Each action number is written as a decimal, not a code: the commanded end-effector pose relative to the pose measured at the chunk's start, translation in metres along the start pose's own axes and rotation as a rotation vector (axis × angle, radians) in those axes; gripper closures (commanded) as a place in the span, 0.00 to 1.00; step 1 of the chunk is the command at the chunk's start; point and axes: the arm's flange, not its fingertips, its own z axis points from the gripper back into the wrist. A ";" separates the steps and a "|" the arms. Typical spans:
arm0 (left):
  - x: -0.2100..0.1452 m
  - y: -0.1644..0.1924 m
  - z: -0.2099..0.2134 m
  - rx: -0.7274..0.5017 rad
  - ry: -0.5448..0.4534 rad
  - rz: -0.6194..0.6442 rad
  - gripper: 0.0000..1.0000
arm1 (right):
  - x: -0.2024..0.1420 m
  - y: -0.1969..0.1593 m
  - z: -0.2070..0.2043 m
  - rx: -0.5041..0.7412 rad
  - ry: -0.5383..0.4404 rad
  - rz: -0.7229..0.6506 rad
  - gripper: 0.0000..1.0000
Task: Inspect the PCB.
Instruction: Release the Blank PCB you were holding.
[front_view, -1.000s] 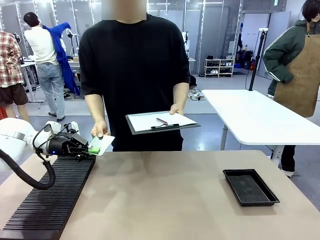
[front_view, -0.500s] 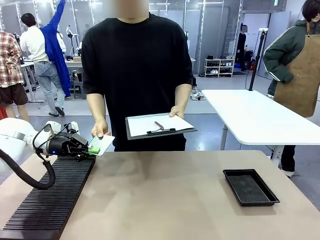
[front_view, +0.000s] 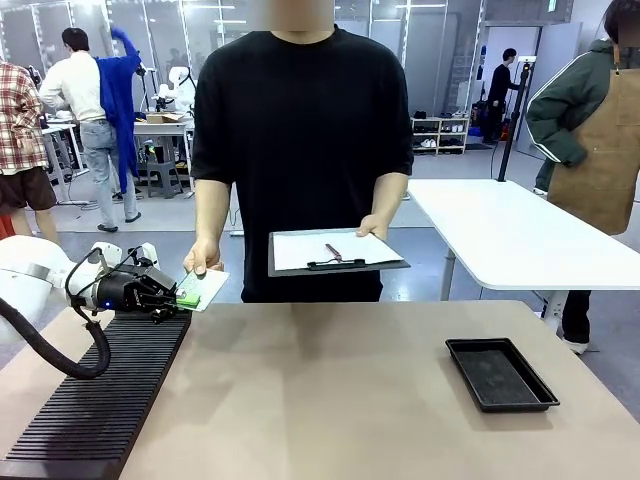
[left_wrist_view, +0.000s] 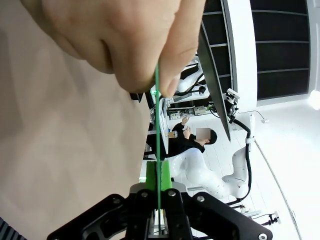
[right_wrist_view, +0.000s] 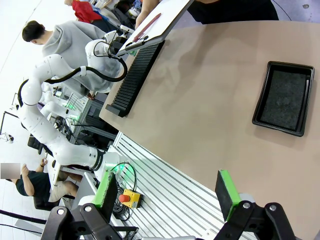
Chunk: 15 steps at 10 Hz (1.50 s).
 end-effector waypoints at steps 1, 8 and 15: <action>0.002 -0.018 -0.003 -0.023 0.027 -0.020 0.64 | -0.001 0.000 0.001 0.011 -0.006 0.009 0.00; 0.000 -0.038 -0.001 0.028 0.035 -0.016 0.00 | -0.001 0.000 0.001 0.011 -0.006 0.009 0.00; 0.002 -0.034 -0.001 0.015 0.025 -0.038 0.00 | -0.001 0.000 0.001 0.011 -0.006 0.009 0.00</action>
